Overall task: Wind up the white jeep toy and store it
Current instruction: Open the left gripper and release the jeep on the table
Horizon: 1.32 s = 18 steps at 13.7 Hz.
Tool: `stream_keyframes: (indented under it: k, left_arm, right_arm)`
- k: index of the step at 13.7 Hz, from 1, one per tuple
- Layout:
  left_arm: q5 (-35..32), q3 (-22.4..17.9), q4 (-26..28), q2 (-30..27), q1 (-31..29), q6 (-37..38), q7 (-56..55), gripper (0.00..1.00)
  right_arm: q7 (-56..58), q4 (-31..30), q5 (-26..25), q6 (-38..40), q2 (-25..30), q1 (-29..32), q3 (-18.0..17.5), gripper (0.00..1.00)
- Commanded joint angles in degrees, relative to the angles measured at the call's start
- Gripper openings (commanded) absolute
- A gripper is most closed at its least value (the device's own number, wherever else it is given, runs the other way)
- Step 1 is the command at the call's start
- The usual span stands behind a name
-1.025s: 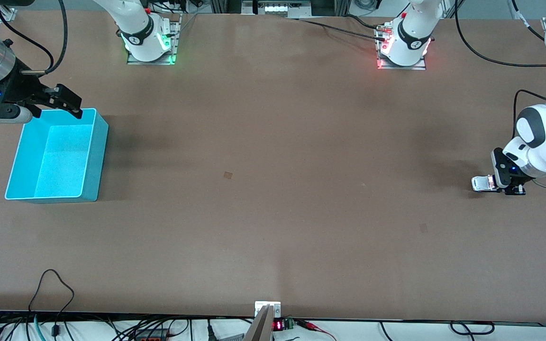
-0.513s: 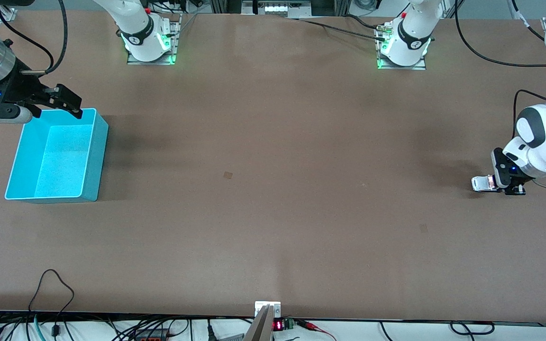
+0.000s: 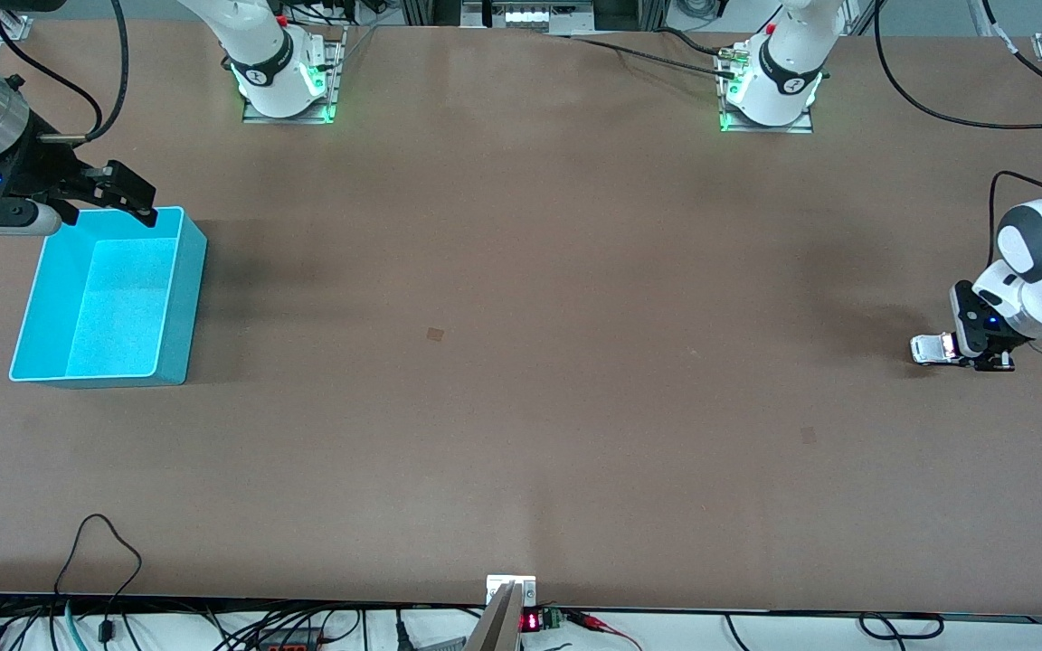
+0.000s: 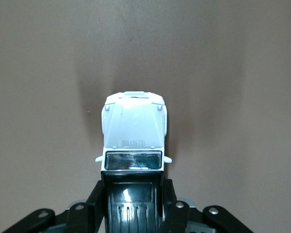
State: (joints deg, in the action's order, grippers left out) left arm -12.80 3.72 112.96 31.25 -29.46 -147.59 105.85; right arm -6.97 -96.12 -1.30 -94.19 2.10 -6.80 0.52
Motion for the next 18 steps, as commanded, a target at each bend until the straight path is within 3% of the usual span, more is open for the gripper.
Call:
stream_keyframes:
  k: [1, 6, 7, 8, 9, 13, 18]
  left_arm:
    - [-1.4, -0.6, 0.3, 6.5, -1.0, 0.9, 1.8, 0.19]
    - [-1.4, -0.6, 0.3, 6.5, -1.0, 0.9, 1.9, 0.23]
    - [-1.4, -0.6, 0.3, 6.5, -1.0, 0.9, 1.9, 0.32]
    - [-1.4, -0.6, -0.3, 6.4, -1.0, 0.9, 2.0, 0.83]
    - [-1.8, 0.0, -0.7, 6.0, -1.0, 2.1, 1.9, 1.00]
    - [-2.0, 0.3, -3.9, 3.5, 0.3, 10.6, 1.7, 1.00]
    - [-2.0, 0.4, -4.9, -0.1, 2.1, 14.7, 1.1, 1.00]
  right_arm:
    - [-0.2, 0.2, 0.5, 0.0, 0.3, -0.2, 0.2, 1.00]
    - [-0.2, 0.2, 0.5, 0.0, 0.3, -0.2, 0.2, 1.00]
    - [-0.2, 0.2, 0.5, 0.0, 0.3, -0.2, 0.3, 1.00]
    - [-0.2, 0.2, 0.5, 0.0, 0.3, -0.2, 0.2, 1.00]
    - [-0.2, 0.2, 0.5, 0.0, 0.3, -0.2, 0.2, 1.00]
    - [-0.2, 0.2, 0.5, 0.0, 0.3, -0.2, 0.2, 1.00]
    - [-0.2, 0.2, 0.5, 0.0, 0.3, -0.2, 0.2, 1.00]
